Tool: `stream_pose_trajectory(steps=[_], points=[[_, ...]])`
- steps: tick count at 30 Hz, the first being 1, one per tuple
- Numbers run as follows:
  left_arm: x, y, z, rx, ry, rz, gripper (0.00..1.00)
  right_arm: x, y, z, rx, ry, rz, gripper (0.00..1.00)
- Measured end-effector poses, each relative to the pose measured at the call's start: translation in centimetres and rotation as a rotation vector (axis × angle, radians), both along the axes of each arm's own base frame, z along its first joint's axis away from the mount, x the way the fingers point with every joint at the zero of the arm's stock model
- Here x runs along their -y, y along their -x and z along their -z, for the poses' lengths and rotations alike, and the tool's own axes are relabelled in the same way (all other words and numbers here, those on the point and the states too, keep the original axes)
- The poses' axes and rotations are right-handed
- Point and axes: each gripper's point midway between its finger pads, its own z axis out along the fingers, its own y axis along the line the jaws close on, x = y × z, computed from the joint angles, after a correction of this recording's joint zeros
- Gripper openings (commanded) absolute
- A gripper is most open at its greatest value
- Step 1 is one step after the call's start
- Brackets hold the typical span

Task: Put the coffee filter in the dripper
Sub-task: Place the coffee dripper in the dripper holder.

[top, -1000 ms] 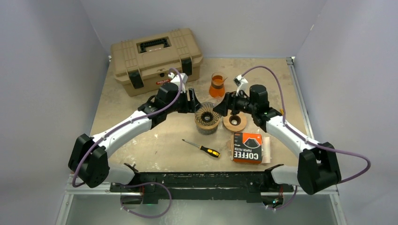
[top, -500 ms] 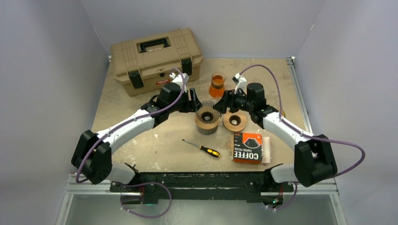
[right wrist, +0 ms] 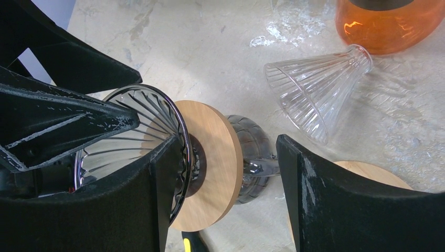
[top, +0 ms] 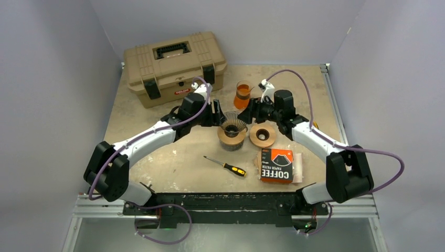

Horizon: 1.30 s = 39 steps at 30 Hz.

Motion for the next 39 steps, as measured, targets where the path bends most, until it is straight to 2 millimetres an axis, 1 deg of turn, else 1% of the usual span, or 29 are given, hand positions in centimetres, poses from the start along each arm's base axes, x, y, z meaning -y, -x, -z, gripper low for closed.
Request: stream_pose_trajectory(steps=[2,4,15,24,31,36,39], points=[[0.1,-0.1,-0.1,0.002,0.001,0.000,0.65,0.0,-0.1,-0.1,0.004,0.001,0.003,0.70],[0.1,-0.2,-0.3,0.005,0.003,0.000,0.65,0.1,-0.3,-0.3,0.010,0.004,0.010,0.66],[0.2,-0.3,-0.6,0.012,0.007,0.002,0.64,-0.1,-0.4,-0.7,0.023,0.001,0.001,0.66],[0.2,-0.2,-0.6,0.014,0.006,0.008,0.60,-0.2,-0.2,-0.8,0.021,-0.006,-0.013,0.65],[0.2,-0.2,-0.6,0.014,0.005,0.008,0.60,-0.3,-0.1,-0.8,0.022,-0.008,-0.022,0.62],[0.1,0.2,-0.6,0.013,0.009,0.014,0.60,-0.5,0.1,-1.0,0.021,-0.015,-0.034,0.62],[-0.1,0.7,-0.4,0.009,0.011,0.019,0.60,-0.5,0.3,-1.5,0.030,-0.020,-0.038,0.61]])
